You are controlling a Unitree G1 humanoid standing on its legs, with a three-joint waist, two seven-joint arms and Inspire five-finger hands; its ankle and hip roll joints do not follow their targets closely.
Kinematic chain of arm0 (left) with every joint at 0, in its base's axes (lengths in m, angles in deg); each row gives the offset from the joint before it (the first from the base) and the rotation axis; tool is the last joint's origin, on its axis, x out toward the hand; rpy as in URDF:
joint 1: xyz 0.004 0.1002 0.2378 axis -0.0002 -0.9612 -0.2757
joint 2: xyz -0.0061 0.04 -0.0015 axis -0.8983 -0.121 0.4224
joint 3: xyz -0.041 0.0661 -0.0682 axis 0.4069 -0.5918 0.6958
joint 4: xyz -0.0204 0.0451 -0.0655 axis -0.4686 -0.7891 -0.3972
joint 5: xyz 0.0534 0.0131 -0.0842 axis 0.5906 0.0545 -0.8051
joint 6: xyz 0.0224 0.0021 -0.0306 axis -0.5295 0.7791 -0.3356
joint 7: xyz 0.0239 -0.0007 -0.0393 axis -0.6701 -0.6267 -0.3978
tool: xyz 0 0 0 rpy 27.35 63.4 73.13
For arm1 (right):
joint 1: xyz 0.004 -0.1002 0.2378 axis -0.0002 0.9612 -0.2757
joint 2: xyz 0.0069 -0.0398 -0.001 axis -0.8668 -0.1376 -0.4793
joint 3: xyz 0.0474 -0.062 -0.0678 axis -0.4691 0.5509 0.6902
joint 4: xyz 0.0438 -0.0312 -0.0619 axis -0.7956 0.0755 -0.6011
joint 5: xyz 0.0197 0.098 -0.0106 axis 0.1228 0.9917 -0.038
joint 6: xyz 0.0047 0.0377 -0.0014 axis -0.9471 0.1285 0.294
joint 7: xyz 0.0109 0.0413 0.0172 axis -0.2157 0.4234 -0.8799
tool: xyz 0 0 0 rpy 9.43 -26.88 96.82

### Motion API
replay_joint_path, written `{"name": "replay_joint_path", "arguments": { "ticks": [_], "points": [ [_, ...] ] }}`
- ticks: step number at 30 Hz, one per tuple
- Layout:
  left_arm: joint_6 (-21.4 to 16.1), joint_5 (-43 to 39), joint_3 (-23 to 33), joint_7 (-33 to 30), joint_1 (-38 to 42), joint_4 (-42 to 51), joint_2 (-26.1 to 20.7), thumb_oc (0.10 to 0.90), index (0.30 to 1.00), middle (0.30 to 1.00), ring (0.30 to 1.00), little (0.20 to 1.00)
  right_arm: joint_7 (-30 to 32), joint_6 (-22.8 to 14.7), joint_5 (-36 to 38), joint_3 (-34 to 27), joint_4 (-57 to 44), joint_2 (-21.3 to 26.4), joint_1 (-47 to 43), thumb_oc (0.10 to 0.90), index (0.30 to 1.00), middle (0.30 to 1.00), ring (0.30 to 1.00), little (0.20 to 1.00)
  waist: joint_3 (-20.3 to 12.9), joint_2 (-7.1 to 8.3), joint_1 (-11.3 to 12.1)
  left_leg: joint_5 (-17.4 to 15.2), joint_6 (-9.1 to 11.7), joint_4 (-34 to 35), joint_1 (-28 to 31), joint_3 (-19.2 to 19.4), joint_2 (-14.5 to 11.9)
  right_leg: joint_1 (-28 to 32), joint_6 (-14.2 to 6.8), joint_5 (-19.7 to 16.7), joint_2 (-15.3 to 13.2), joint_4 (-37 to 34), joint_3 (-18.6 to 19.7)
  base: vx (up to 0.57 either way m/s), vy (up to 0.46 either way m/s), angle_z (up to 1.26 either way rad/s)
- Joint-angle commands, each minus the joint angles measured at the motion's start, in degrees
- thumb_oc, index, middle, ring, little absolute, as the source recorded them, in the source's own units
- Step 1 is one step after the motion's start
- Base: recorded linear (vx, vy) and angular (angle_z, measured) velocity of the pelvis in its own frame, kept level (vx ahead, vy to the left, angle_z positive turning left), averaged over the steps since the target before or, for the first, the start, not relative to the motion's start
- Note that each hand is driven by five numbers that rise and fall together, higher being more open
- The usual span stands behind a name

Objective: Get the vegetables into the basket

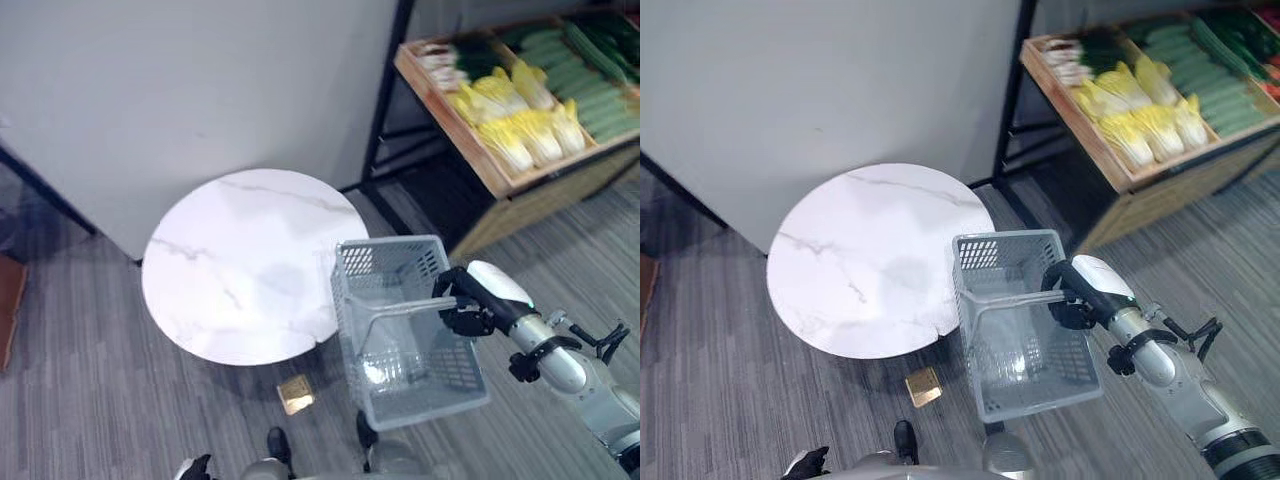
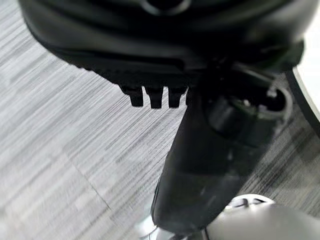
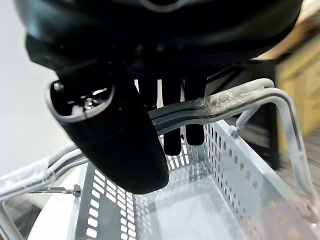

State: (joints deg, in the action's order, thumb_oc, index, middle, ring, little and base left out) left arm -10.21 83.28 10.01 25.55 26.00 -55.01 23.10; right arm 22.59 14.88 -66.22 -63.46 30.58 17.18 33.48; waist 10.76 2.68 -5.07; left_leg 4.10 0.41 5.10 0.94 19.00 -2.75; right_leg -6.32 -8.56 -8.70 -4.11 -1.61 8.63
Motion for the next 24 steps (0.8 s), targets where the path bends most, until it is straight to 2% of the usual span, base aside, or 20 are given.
{"name": "replay_joint_path", "arguments": {
  "ticks": [1, 2, 3, 4, 7, 8, 10, 11, 13, 14, 15, 18, 20, 21, 23, 24],
  "points": [
    [-1.0, 2.7, -0.3, -2.2, 2.5, -0.5, -3.3, 0.9, 1.0, 1.0, 1.0, 1.0, 8.2, -5.0, 0.2, -5.1, -4.6, -0.1, -12.5, 0.4, 0.3, 0.3, 0.3, 0.3, -0.3, 0.95, 3.7, -2.6, 1.6, -0.3, 0.7, 1.8, -2.7, -1.0, -3.5, -1.7, -8.5, 5.0, -14.7, -0.2, 0.028, -1.15],
    [-0.9, 2.9, -0.4, -2.4, 2.4, 0.0, -3.5, 0.9, 1.0, 1.0, 1.0, 1.0, 8.4, -5.1, 0.0, -5.0, -4.7, 0.0, -12.3, 0.4, 0.3, 0.3, 0.3, 0.3, -0.4, 0.84, 3.8, -2.7, 1.7, -0.5, 0.6, 2.7, -3.0, -0.4, -3.2, -0.6, -8.9, 5.9, -16.5, -0.19, 0.033, -1.24],
    [-0.9, 2.9, -0.4, -2.4, 2.4, 0.0, -3.5, 0.9, 1.0, 1.0, 1.0, 1.0, 8.4, -5.1, 0.0, -5.0, -4.7, -0.1, -12.3, 0.4, 0.3, 0.3, 0.3, 0.3, -0.4, 0.85, 3.8, -2.7, 1.7, -0.5, 0.6, 2.7, -3.0, -0.3, -3.2, -0.5, -8.9, 6.0, -16.5, -0.12, 0.003, -0.78],
    [-0.8, 3.7, -0.3, -2.7, 2.2, 0.6, -4.2, 0.9, 1.0, 1.0, 1.0, 1.0, 8.5, -5.0, -0.5, -5.2, -4.5, 0.0, -11.9, 0.4, 0.3, 0.3, 0.3, 0.3, -0.7, 1.06, 4.4, -2.3, 1.8, -0.8, 0.3, 5.2, -3.6, 0.6, -3.1, 0.7, -9.6, 7.6, -19.6, -0.1, -0.037, -0.7],
    [-0.9, 3.6, 0.4, -2.9, 1.8, 1.2, -4.4, 0.9, 1.0, 1.0, 1.0, 1.0, 8.8, -5.1, -0.7, -6.4, -5.2, -0.2, -10.1, 0.4, 0.3, 0.3, 0.3, 0.3, -1.1, 1.99, 5.0, -2.1, 2.4, -1.2, 0.4, 7.8, -4.0, 1.8, -3.1, 0.6, -9.7, 5.4, -21.7, -0.03, -0.081, -0.59],
    [-0.8, 3.4, 0.6, -3.0, 1.7, 1.0, -4.3, 0.9, 1.0, 1.0, 1.0, 1.0, 9.0, -5.1, -0.9, -6.7, -5.4, -0.5, -9.5, 0.4, 0.3, 0.3, 0.3, 0.3, -1.3, 1.9, 5.1, -3.1, 3.0, -0.9, 1.3, 7.4, -4.0, 2.4, -3.8, 1.3, -9.5, 4.4, -22.0, 0.07, -0.084, -0.65],
    [-0.6, 3.3, 0.7, -3.2, 1.6, 0.9, -4.1, 0.9, 1.0, 1.0, 1.0, 1.0, 9.1, -5.0, -1.0, -7.2, -6.0, -0.7, -8.6, 0.4, 0.3, 0.3, 0.3, 0.3, -1.1, 2.17, 5.0, -2.0, 2.8, -1.5, 0.9, 8.6, -4.2, 2.4, -3.2, 0.4, -9.3, 3.5, -22.9, 0.01, -0.073, -0.48],
    [-0.6, 3.4, 0.6, -3.3, 1.6, 0.7, -3.9, 0.9, 1.0, 1.0, 1.0, 1.0, 9.1, -5.0, -1.0, -7.5, -6.2, -0.7, -8.0, 0.4, 0.3, 0.3, 0.3, 0.3, -1.4, 1.94, 4.9, -3.0, 3.4, -1.2, 1.8, 8.0, -4.3, 3.1, -3.8, 1.3, -9.0, 2.8, -22.9, 0.03, -0.179, -0.37],
    [-0.6, 3.4, 0.8, -3.4, 1.8, 0.6, -3.3, 0.9, 1.0, 1.0, 1.0, 1.0, 9.3, -5.0, -1.2, -8.7, -7.2, -0.5, -6.3, 0.4, 0.3, 0.3, 0.3, 0.3, -1.3, 1.65, 4.3, -2.5, 4.1, -1.3, 2.2, 8.5, -4.9, 3.5, -3.5, 1.7, -8.0, 1.5, -22.8, 0.02, -0.221, -0.17],
    [-0.5, 2.8, 1.1, -3.6, 2.0, 0.6, -2.7, 0.9, 1.0, 1.0, 1.0, 1.0, 9.3, -5.0, -1.1, -10.2, -8.3, -0.3, -4.6, 0.4, 0.3, 0.3, 0.3, 0.3, -0.9, 1.27, 3.4, -0.4, 4.6, -1.6, 1.7, 9.6, -6.0, 3.1, -2.4, 1.3, -7.1, 1.0, -23.0, 0.02, -0.189, -0.1],
    [-0.5, 2.5, 1.1, -3.6, 2.1, 0.6, -2.3, 0.9, 1.0, 1.0, 1.0, 1.0, 9.4, -4.9, -1.1, -10.9, -8.5, -0.4, -3.7, 0.4, 0.3, 0.3, 0.3, 0.3, -1.0, 0.53, 2.9, -0.9, 5.4, -1.1, 2.6, 8.8, -6.4, 3.8, -2.8, 2.5, -6.6, 0.8, -22.7, 0.03, -0.249, -0.02],
    [-0.5, 2.3, 0.9, -4.0, 2.3, 0.6, -1.4, 0.9, 1.0, 1.0, 1.0, 1.0, 9.7, -5.0, -0.8, -13.2, -9.8, -0.6, -1.2, 0.4, 0.3, 0.3, 0.3, 0.3, -0.8, -0.91, 1.7, 0.4, 6.7, -0.9, 3.2, 8.8, -8.1, 4.0, -1.8, 3.8, -4.8, 0.9, -22.0, 0.06, -0.2, -0.09],
    [-0.5, 2.2, 0.8, -4.1, 2.2, 0.6, -1.1, 0.9, 1.0, 1.0, 1.0, 1.0, 9.9, -5.0, -0.8, -14.0, -10.1, -0.6, -0.3, 0.4, 0.3, 0.3, 0.3, 0.3, -0.7, -1.38, 1.4, 0.9, 7.2, -0.9, 3.4, 8.9, -8.7, 4.0, -1.4, 4.3, -4.3, 1.0, -21.8, 0.03, -0.183, -0.14],
    [-0.4, 2.3, 0.7, -4.4, 2.5, 0.6, -0.5, 0.9, 1.0, 1.0, 1.0, 1.0, 10.3, -5.0, -0.8, -15.4, -10.1, -0.7, 1.0, 0.4, 0.3, 0.3, 0.3, 0.3, -0.4, -2.17, 0.7, 1.9, 8.3, -1.8, 3.2, 8.8, -10.1, 4.4, -0.5, 5.1, -3.0, 0.9, -21.4, 0.03, -0.242, -0.13],
    [-0.6, 1.7, 0.6, -4.8, 2.7, 1.1, -0.4, 0.9, 1.0, 1.0, 1.0, 1.0, 11.0, -5.0, -0.7, -16.0, -9.9, -0.8, 1.4, 0.4, 0.3, 0.3, 0.3, 0.3, 0.0, -2.45, 0.6, 2.4, 9.2, -3.7, 2.6, 8.2, -11.4, 4.8, 0.3, 5.5, -2.0, 0.4, -21.2, -0.01, -0.3, -0.11],
    [-0.8, 1.2, 0.9, -5.2, 2.7, 1.6, -0.4, 0.9, 1.0, 1.0, 1.0, 1.0, 11.2, -5.1, -0.3, -15.8, -9.7, -0.8, 1.1, 0.4, 0.3, 0.3, 0.3, 0.3, 0.6, -2.32, 0.8, 3.5, 9.0, -6.5, 1.2, 7.5, -12.3, 4.5, 1.4, 5.0, -1.3, 0.2, -21.0, -0.06, -0.21, -0.14]
  ]
}}
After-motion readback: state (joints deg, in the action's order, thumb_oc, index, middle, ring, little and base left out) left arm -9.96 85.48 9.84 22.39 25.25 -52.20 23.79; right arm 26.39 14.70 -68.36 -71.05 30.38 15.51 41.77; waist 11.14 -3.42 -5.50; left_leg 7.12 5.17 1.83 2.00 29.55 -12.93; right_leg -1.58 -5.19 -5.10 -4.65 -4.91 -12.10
